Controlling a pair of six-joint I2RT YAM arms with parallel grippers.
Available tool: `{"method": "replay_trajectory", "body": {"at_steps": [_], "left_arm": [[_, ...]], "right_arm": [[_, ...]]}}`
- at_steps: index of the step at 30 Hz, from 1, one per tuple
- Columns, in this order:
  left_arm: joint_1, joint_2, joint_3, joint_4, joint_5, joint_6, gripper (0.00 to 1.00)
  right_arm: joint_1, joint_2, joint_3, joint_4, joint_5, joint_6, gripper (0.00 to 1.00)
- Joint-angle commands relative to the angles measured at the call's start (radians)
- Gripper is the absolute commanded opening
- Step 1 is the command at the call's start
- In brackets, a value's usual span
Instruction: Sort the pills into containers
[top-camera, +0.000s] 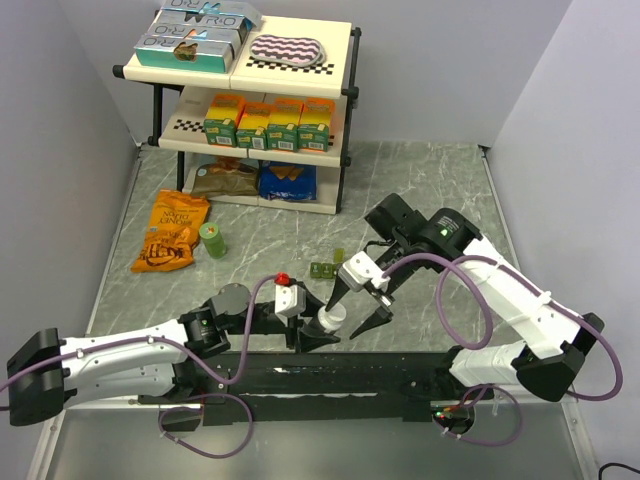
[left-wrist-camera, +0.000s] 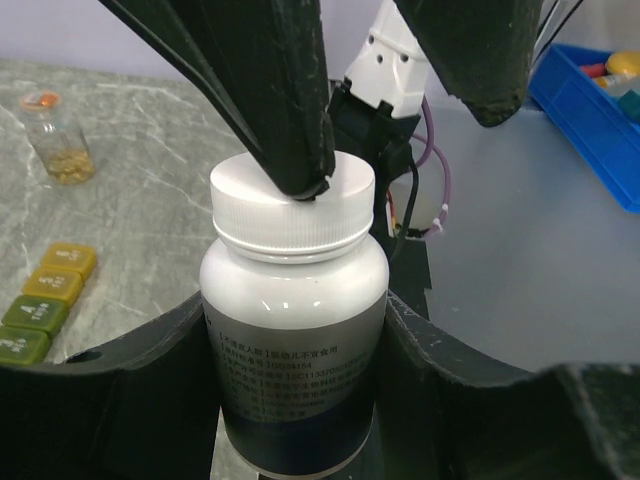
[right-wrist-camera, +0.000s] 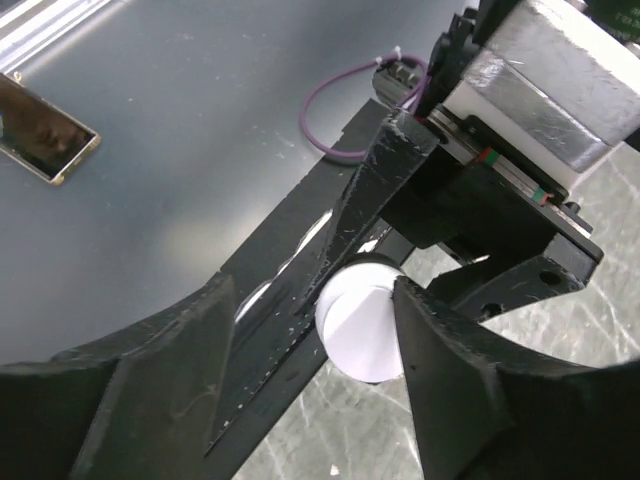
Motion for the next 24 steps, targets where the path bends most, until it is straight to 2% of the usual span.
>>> {"method": "replay_trajectory", "body": {"at_steps": [1, 5, 7, 11, 18, 24], "left_arm": [[0.004, 0.001, 0.050, 0.053, 0.029, 0.010, 0.01], [0.002, 0.000, 0.050, 0.056, 0.033, 0.012, 0.01], [0.004, 0.006, 0.050, 0.055, 0.038, 0.012, 0.01], [0.013, 0.030, 0.041, 0.075, 0.046, 0.007, 0.01], [0.119, 0.044, 0.026, 0.145, 0.138, -0.025, 0.01], [0.160, 0.066, 0.040, 0.162, 0.202, -0.031, 0.01]], "right_arm": [[0.016, 0.000, -0.023, 0.051, 0.042, 0.083, 0.68], [0.016, 0.001, -0.028, 0.106, 0.081, 0.141, 0.66], [0.016, -0.013, -0.031, 0.136, 0.078, 0.156, 0.70], [0.008, 0.010, 0.014, 0.091, 0.061, 0.129, 0.71], [-0.007, 0.032, -0.028, 0.114, 0.131, 0.094, 0.70], [-0.035, 0.049, -0.037, 0.173, 0.144, 0.126, 0.66]]}}
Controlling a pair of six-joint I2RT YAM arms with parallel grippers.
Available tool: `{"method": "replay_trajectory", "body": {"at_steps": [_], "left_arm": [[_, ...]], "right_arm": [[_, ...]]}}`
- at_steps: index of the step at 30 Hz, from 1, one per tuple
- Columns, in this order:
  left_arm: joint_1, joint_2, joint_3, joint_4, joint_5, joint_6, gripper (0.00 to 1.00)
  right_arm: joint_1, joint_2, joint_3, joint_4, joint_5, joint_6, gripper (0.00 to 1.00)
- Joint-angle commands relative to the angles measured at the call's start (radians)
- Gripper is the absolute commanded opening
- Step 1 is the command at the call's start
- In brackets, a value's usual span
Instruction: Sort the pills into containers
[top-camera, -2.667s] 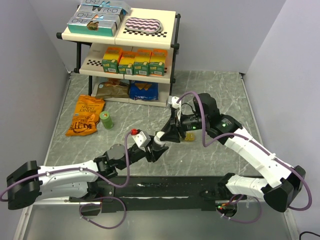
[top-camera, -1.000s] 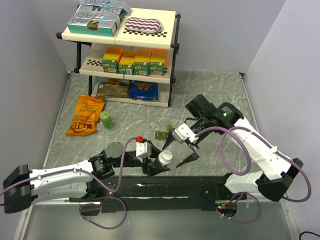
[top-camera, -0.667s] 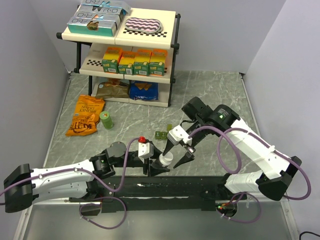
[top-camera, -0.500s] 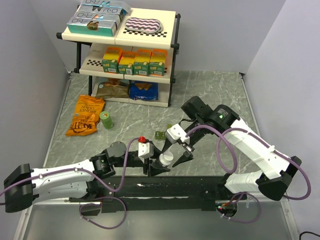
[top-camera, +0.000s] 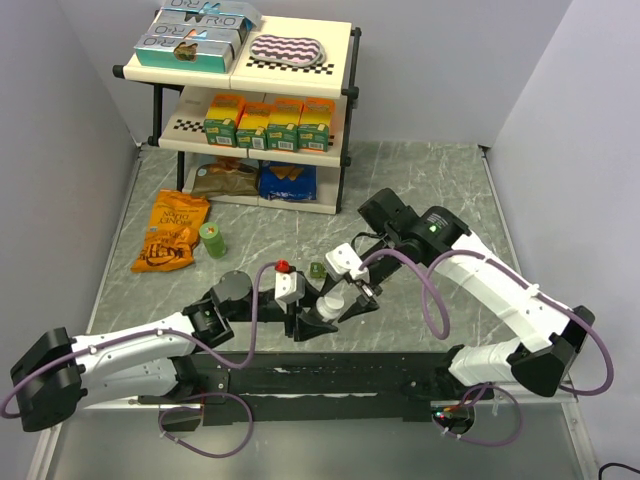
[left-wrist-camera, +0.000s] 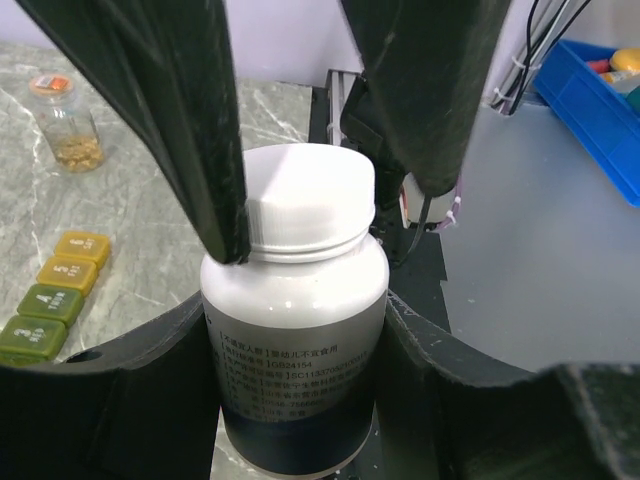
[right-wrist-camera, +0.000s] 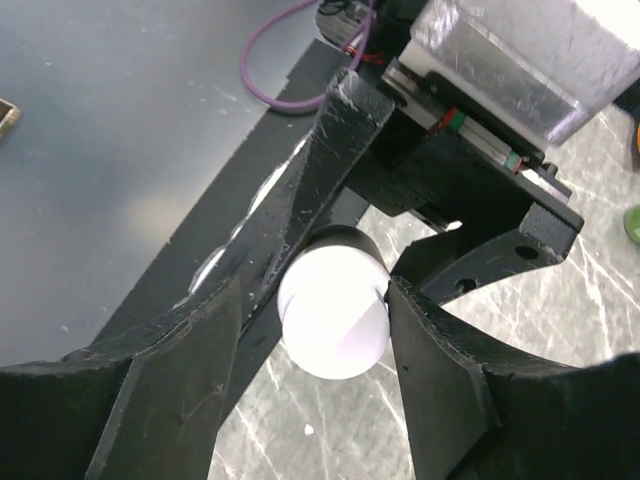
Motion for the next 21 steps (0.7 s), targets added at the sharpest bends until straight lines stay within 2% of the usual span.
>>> {"method": "replay_trajectory", "body": {"at_steps": [1, 4, 7, 8, 13, 16, 20, 21], "left_arm": [[0.035, 0.001, 0.033, 0.130, 0.075, -0.021, 0.01], [0.058, -0.003, 0.024, 0.152, 0.090, -0.032, 0.01], [0.080, -0.008, 0.018, 0.166, 0.097, -0.038, 0.01], [0.091, -0.010, 0.018, 0.164, 0.097, -0.035, 0.01], [0.115, 0.019, 0.044, 0.131, 0.065, -0.012, 0.01], [0.123, 0.056, 0.084, 0.095, -0.018, 0.023, 0.01], [0.124, 0.107, 0.121, 0.121, -0.152, 0.075, 0.01], [0.124, 0.113, 0.122, 0.132, -0.214, 0.086, 0.01]], "right_arm": [[-0.025, 0.019, -0.002, 0.026, 0.017, 0.012, 0.66], [-0.055, 0.045, 0.015, 0.020, 0.017, -0.002, 0.62], [-0.085, 0.070, 0.038, 0.006, 0.006, -0.009, 0.52], [-0.091, 0.076, 0.041, 0.007, 0.006, -0.005, 0.46], [-0.097, 0.076, 0.025, 0.068, 0.019, 0.047, 0.41], [-0.097, 0.096, 0.020, 0.139, 0.057, 0.154, 0.35], [-0.115, 0.163, 0.031, 0.245, 0.118, 0.338, 0.34], [-0.120, 0.176, 0.029, 0.276, 0.146, 0.450, 0.34]]}}
